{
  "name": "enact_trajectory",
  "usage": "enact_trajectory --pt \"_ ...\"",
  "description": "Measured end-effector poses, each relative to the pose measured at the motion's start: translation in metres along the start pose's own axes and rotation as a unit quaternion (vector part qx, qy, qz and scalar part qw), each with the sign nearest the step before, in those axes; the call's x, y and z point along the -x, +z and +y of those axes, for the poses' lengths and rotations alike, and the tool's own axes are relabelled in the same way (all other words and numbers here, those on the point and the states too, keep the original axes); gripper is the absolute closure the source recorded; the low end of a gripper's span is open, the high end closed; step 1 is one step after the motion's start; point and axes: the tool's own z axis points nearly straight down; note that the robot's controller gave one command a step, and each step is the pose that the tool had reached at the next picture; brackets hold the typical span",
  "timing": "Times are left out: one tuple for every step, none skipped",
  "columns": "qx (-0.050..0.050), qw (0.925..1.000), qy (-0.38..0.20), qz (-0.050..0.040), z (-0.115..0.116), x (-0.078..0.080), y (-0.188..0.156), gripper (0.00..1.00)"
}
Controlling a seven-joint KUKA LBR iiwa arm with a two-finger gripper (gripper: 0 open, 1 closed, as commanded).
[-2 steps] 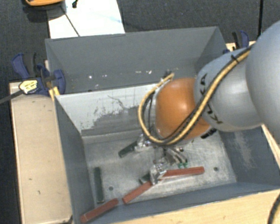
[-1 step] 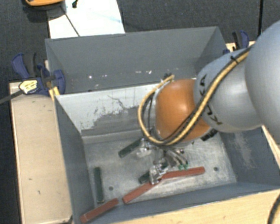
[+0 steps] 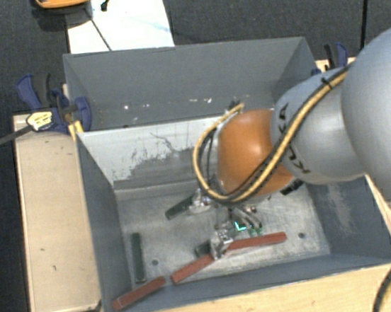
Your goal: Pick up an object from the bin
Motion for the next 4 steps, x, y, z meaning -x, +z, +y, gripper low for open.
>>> enact_trajectory --pt "0.001 1.0 0.001 0.0001 0.001 0.0 -0.001 1.0" --pt "0.001 1.0 0.001 0.0001 0.001 0.0 -0.001 1.0" --pt "0.004 0.9999 0.011 -0.0013 -0.011 -0.003 -0.001 1.0" --pt "-0.001 0.9997 0.021 0.0081 -0.023 -0.008 -0.043 1.0"
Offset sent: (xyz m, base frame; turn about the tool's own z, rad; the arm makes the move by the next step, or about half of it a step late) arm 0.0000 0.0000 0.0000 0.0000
